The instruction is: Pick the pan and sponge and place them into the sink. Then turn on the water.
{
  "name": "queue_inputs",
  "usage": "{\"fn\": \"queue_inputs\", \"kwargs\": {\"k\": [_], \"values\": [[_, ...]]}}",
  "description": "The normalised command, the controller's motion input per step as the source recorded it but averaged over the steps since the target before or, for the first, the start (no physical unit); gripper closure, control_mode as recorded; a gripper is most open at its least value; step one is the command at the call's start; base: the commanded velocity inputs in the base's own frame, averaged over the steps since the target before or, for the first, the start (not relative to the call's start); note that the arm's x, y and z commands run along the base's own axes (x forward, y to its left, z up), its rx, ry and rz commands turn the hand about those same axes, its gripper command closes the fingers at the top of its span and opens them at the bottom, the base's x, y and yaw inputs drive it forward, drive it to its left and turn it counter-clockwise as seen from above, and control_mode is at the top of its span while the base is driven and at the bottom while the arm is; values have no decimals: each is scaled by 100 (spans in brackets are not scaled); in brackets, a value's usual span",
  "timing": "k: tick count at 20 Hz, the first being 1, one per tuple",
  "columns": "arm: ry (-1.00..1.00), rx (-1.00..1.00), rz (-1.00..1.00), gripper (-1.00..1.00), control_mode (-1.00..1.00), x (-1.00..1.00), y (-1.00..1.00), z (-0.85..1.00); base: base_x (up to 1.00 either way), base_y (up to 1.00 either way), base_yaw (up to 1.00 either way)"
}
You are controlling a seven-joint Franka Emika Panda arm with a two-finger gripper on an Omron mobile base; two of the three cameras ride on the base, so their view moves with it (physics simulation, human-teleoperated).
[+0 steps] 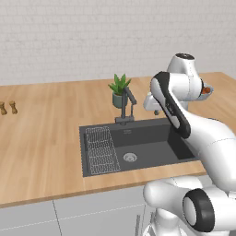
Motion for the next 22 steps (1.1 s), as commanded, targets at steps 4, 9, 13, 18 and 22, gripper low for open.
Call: {"fn": "queue_inputs", "kwargs": {"k": [4,9,13,18,22], "values": [[0,0,1,-100,-100,-2,-31,0,0,0,0],[-2,-9,2,-100,-100,-12,-91,-16,0,0,0],[-1,-22,0,-100,-100,-20,-100,-22,0,0,0],[1,-9,-2,-100,-100,-6,-100,-47,0,0,0],[10,0,-16,-100,-100,20,-100,-52,0,0,0]]}}
